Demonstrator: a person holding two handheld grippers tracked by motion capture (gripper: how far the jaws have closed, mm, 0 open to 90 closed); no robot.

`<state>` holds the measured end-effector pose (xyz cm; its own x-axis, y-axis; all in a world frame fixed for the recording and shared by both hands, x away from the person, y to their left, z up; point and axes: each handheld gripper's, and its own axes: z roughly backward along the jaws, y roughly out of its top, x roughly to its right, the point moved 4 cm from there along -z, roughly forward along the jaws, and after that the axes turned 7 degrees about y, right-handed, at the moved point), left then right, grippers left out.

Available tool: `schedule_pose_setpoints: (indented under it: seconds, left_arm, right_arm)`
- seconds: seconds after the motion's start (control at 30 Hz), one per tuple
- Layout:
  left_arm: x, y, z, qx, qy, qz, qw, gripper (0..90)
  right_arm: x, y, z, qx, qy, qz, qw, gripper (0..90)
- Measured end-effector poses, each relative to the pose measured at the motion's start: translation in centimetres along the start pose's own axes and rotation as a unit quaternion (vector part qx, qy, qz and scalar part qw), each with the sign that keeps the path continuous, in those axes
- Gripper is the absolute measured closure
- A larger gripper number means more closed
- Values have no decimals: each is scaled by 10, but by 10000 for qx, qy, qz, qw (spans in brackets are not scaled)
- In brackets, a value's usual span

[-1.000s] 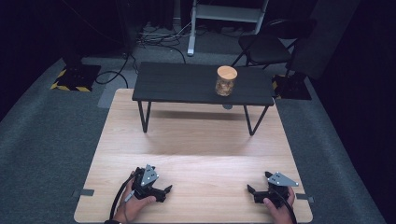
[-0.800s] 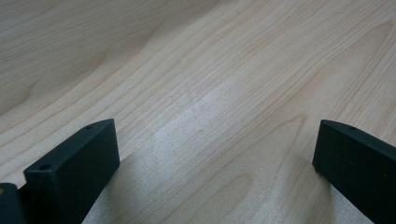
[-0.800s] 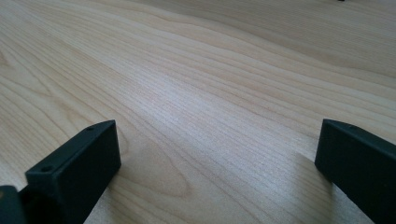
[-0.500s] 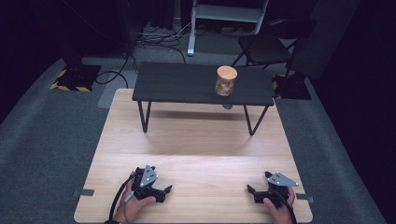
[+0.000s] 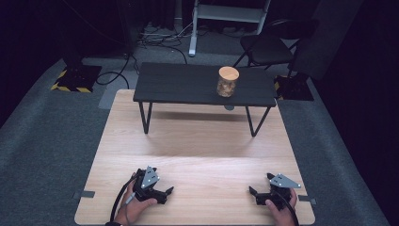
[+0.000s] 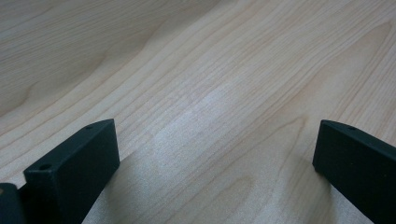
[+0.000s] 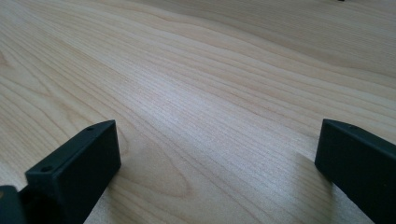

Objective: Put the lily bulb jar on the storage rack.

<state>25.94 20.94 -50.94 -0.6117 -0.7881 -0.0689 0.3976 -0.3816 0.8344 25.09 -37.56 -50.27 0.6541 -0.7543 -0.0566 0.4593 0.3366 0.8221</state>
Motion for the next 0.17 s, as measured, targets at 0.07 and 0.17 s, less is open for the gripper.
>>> schedule_pose_setpoints:
  seconds: [0.07,0.17]
  left_arm:
    - [0,0,0,2,-1,1,10000,4]
    - [0,0,0,0,0,1,10000,4]
  right_arm:
    - [0,0,0,0,-1,0,10000,0]
    - [0,0,0,-1,-2,-2,10000,0]
